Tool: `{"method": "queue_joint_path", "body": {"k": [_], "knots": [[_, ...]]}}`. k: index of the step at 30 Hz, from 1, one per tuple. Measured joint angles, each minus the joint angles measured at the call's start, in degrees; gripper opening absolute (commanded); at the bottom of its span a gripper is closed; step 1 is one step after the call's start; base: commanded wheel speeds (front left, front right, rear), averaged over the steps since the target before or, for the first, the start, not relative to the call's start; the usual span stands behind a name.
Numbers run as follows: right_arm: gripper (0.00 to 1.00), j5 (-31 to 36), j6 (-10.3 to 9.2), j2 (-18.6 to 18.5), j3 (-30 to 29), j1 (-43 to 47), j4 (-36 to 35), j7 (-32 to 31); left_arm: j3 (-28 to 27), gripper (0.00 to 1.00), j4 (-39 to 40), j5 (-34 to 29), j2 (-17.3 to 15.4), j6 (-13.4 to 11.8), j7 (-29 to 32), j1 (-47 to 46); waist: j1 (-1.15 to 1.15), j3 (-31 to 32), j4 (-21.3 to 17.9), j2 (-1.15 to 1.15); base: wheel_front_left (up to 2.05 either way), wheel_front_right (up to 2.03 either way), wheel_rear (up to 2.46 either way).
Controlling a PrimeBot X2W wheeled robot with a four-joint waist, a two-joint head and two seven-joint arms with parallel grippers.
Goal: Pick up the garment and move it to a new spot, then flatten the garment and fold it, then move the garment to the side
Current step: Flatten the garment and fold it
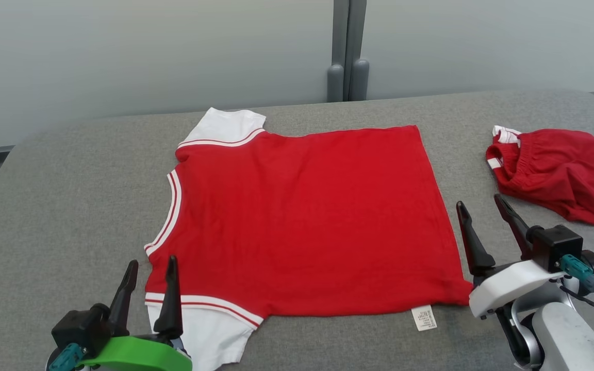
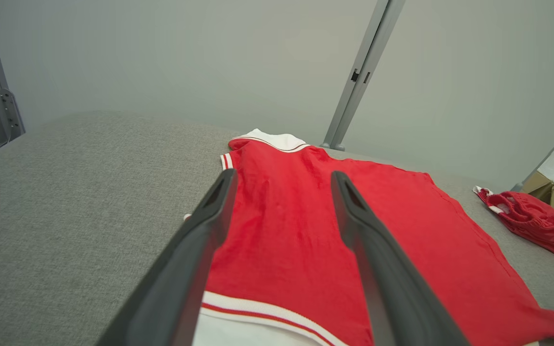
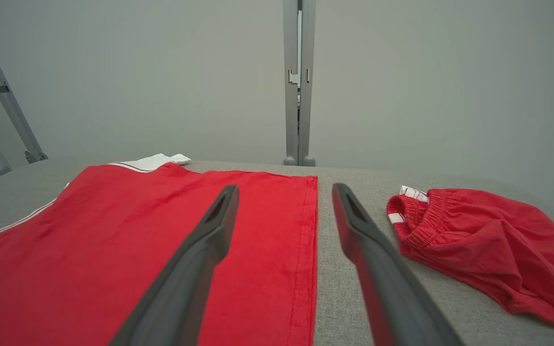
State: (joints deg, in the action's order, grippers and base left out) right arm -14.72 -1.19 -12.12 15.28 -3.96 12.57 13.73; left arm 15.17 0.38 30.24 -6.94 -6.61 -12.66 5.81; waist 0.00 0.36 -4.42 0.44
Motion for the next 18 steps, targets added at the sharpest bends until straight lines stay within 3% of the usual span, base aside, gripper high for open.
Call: {"method": "queue_joint_path", "body": {"k": [11,18], "knots": [[1.00,-0.82,-2.32,2.15,-0.20,-0.05,0.09,-0.14,-1.71,1.00,-2.41,-0.68,0.79,-0.05,-0.57,0.08,0.00,0.25,0.69,0.00,0.00,0.00,0.00],[1.00,-1.00,-2.38,2.93,0.07,0.89,0.43,-0.15,-2.07,1.00,-3.33,-0.77,1.23,-0.16,-0.59,0.13,0.00,0.30,0.95,0.00,0.00,0.00,0.00]]}}
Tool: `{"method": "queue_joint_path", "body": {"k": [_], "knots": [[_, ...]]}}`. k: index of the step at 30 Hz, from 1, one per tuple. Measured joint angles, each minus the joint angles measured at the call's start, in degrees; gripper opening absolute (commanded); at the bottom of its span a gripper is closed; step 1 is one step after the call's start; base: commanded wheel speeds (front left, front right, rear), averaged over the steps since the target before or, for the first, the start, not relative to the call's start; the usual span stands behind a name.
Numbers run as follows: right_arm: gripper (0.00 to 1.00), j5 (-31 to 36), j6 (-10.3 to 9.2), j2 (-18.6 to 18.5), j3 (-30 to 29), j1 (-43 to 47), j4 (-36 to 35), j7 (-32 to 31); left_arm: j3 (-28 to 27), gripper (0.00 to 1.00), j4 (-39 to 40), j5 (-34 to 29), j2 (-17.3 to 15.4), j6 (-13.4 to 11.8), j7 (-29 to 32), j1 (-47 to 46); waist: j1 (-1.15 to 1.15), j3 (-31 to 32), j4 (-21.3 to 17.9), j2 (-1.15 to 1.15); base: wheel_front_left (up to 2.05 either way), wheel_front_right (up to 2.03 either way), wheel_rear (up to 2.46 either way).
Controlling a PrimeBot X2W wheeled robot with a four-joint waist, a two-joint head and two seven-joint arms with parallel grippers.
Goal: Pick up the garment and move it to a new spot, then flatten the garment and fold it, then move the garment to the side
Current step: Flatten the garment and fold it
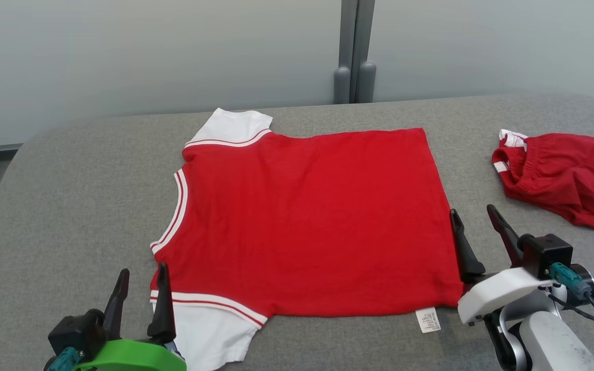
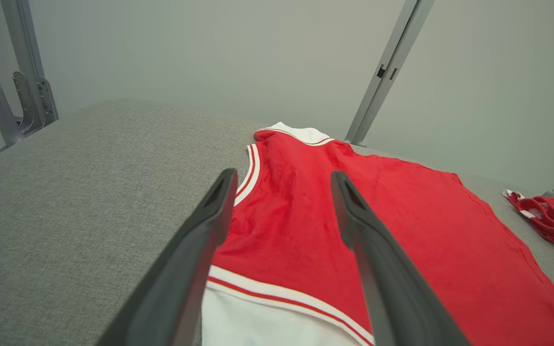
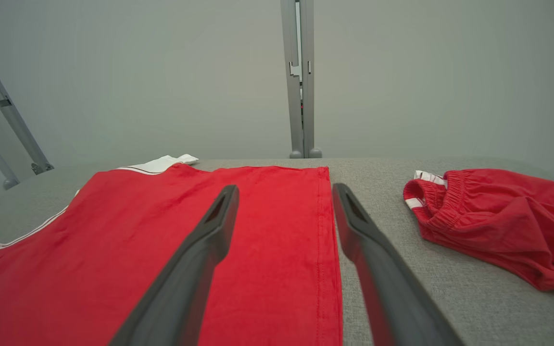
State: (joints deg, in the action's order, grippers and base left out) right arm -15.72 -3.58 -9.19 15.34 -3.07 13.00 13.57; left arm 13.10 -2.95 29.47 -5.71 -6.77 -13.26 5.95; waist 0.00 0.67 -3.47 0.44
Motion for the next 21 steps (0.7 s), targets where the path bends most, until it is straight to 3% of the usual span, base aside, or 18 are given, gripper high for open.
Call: {"method": "queue_joint_path", "body": {"k": [21], "knots": [[1.00,0.02,-0.14,0.02,0.44,0.15,-0.29,-0.02,-0.04,1.00,-0.87,-1.58,1.04,-0.07,-0.49,0.00,0.00,-0.34,0.01,0.00,0.00,0.00,0.00]]}}
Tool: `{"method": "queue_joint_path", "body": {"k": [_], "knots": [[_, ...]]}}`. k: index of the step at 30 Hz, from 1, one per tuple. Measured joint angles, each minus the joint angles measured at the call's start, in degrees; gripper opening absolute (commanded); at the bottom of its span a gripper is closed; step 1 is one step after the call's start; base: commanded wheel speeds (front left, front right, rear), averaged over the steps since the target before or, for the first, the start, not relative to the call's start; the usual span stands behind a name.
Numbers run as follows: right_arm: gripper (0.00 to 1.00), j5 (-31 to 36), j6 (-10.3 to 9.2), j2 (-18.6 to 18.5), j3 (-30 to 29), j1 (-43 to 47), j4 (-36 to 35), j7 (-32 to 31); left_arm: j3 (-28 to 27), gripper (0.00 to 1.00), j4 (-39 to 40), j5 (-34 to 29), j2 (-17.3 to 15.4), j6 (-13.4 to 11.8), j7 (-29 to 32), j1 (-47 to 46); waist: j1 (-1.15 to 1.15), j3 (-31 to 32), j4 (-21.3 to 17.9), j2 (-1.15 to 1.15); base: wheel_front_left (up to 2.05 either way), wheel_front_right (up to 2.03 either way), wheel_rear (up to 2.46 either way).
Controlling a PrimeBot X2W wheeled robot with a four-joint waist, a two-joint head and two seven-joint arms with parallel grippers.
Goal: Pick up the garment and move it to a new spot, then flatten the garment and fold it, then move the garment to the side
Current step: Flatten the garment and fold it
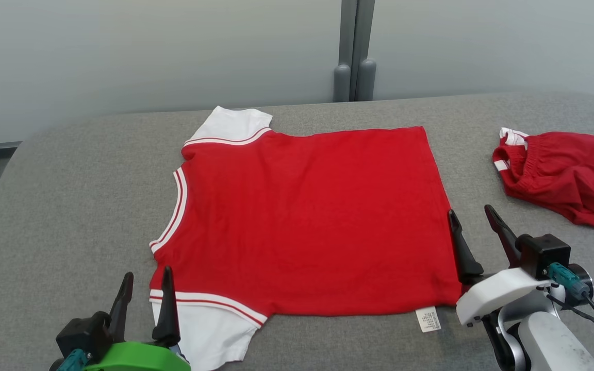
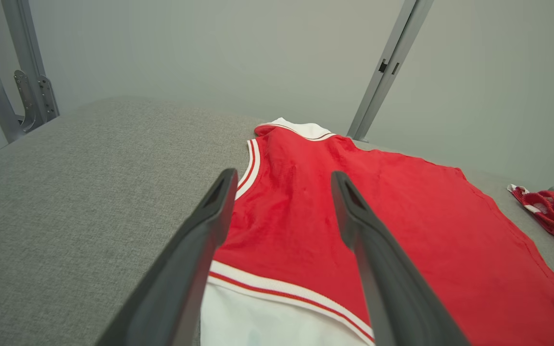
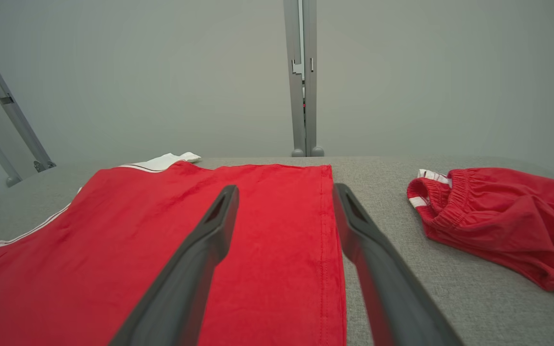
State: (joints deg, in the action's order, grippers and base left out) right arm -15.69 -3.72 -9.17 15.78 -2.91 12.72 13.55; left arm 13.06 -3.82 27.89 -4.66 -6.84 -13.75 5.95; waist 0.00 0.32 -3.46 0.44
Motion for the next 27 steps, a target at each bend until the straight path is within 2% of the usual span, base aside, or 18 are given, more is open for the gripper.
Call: {"method": "queue_joint_path", "body": {"k": [16,27], "knots": [[1.00,-0.44,-0.41,-1.34,-0.12,4.80,2.89,-2.07,1.77,1.00,-6.78,5.80,0.49,-0.24,8.04,6.51,0.00,-1.84,0.40,0.00,0.00,0.00,0.00],[1.00,-0.51,-0.36,-1.34,-0.09,4.77,2.99,-2.05,1.26,1.00,-9.92,8.62,0.58,-0.23,10.25,6.99,0.00,-2.62,0.52,0.00,0.00,0.00,0.00]]}}
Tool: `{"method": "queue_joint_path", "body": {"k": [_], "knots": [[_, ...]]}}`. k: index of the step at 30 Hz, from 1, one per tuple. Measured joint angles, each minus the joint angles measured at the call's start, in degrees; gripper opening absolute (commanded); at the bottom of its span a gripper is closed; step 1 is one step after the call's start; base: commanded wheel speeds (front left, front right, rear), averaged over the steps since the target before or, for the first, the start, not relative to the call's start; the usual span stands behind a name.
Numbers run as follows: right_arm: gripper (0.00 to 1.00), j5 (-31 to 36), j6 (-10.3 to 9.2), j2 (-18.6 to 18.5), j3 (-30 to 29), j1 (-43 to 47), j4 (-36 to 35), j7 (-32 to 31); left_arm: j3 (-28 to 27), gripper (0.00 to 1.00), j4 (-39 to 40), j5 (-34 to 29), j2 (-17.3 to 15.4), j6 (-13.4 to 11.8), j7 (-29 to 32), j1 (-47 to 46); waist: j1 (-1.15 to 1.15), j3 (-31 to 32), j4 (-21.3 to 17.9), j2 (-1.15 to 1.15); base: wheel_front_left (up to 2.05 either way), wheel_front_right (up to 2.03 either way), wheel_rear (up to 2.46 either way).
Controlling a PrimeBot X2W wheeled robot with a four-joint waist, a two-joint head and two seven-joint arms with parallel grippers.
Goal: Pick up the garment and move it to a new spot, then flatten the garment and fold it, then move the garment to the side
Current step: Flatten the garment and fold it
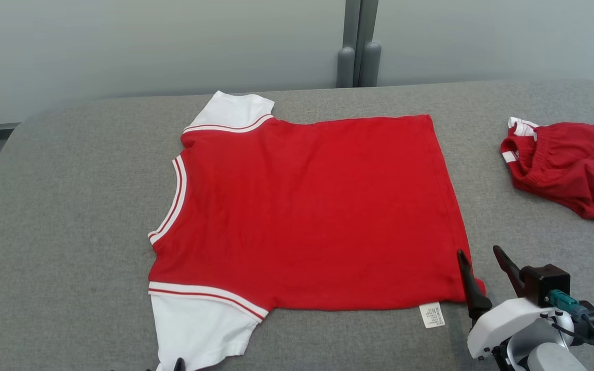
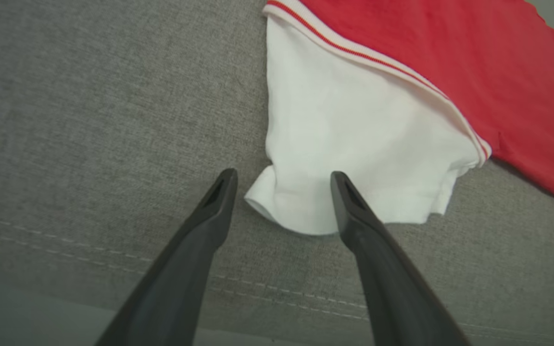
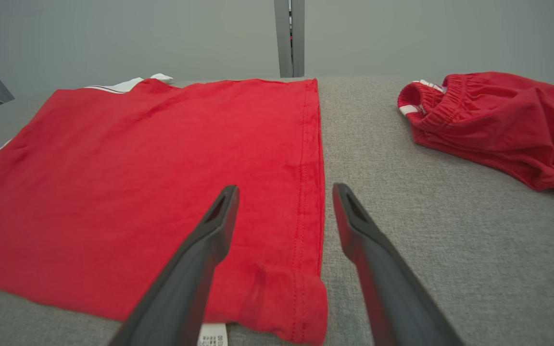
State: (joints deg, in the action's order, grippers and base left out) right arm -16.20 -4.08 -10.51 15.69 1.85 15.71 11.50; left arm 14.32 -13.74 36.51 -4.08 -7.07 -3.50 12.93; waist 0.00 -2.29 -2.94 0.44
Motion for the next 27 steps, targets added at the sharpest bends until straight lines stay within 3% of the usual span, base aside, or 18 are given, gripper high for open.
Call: {"method": "queue_joint_path", "body": {"k": [6,7,8,9,10,11,18,27], "knots": [[1.00,0.00,0.01,-0.07,-0.01,-0.05,0.03,0.04,-1.27,1.00,-1.24,2.12,0.15,0.20,0.27,-0.09,0.00,-0.63,-0.26,0.00,0.00,0.00,0.00],[1.00,0.00,0.01,-0.08,-0.02,-0.07,0.08,0.04,-1.27,0.85,-1.38,2.24,0.18,0.54,0.27,-0.10,0.00,-0.74,-0.32,0.00,0.00,0.00,0.00],[1.00,-0.01,0.01,-0.09,-0.05,-0.08,0.14,0.04,-1.25,0.34,-1.47,2.31,0.22,0.55,0.27,-0.18,0.00,-0.85,-0.39,0.00,0.00,0.00,0.00],[1.00,-0.10,0.01,-0.11,-0.10,-0.08,0.29,0.04,-1.21,0.34,-1.55,2.43,0.23,0.65,0.27,-0.30,0.00,-0.96,-0.45,0.00,0.00,0.00,0.00],[1.00,-0.34,0.01,-0.11,-0.20,-0.08,0.56,0.04,-1.15,0.14,-1.58,2.57,0.24,0.98,0.29,-0.42,0.00,-1.07,-0.52,0.00,0.00,0.00,0.00],[1.00,-0.63,0.01,-0.11,-0.31,-0.08,0.90,0.03,-1.11,0.00,-1.60,2.80,0.32,1.09,0.37,-0.66,0.00,-1.19,-0.57,0.00,0.00,0.00,0.00],[1.00,-3.79,0.03,0.53,-1.90,1.30,2.86,-0.46,-1.62,0.00,-0.10,4.71,0.99,2.38,-1.43,-2.66,0.00,-1.94,-0.65,0.00,0.00,0.00,0.00],[1.00,-10.25,2.11,4.03,-3.71,3.26,5.82,-1.48,-1.43,0.00,7.10,7.28,1.15,4.88,-4.31,-6.06,0.00,-2.93,0.02,0.00,0.00,0.00,0.00]]}}
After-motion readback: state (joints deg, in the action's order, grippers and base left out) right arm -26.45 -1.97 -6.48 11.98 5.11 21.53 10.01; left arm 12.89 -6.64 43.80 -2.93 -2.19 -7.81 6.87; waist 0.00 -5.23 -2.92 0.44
